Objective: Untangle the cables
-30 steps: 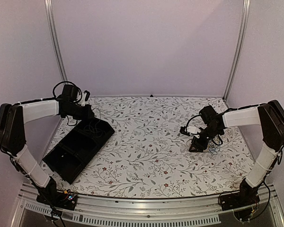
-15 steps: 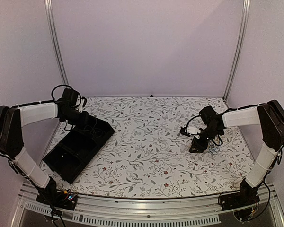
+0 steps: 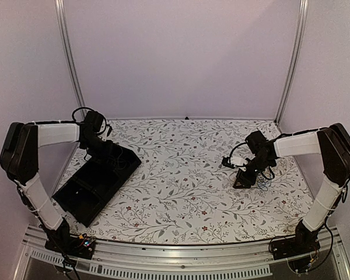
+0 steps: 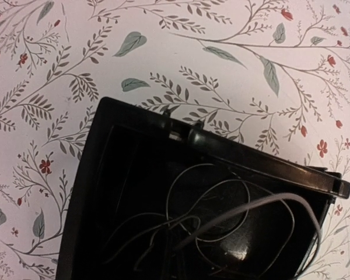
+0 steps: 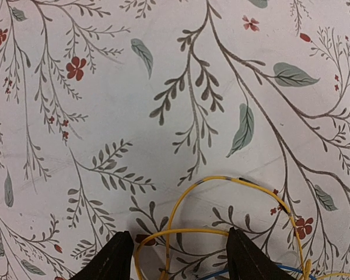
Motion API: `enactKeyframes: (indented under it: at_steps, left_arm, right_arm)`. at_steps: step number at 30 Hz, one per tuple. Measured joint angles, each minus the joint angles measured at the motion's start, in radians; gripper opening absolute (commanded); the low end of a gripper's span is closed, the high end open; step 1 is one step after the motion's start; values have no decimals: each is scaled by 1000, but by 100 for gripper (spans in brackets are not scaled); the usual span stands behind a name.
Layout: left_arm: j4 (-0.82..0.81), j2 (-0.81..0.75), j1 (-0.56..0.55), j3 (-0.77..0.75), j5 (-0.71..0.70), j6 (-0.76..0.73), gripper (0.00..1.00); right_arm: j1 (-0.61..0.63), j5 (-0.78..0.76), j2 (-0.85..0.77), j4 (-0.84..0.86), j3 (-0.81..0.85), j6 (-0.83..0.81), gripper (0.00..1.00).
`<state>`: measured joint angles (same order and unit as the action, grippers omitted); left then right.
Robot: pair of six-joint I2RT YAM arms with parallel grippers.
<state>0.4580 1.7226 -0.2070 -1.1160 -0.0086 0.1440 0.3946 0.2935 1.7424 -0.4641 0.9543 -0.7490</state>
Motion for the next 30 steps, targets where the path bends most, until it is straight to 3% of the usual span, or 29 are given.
enactKeyframes:
  at_steps: [4,10,14,23,30]
  left_arm:
    - [3,36,0,-21,8,-2,1]
    - [29,42,0,-30,-2,-2,26]
    - [53,-17,0,-26,-27,7,36]
    - [41,-242,-6,-13,4,10,43]
    - [16,-182,-91,-11,63,25,46]
  right_arm:
    - [0,0,0,0,0,0,59]
    - [0,0,0,-2,0,0,59]
    - [0,0,2,-6,0,0,59]
    - [0,1,6,-5,2,-4,59]
    - [0,5,16,-4,12,-7,59]
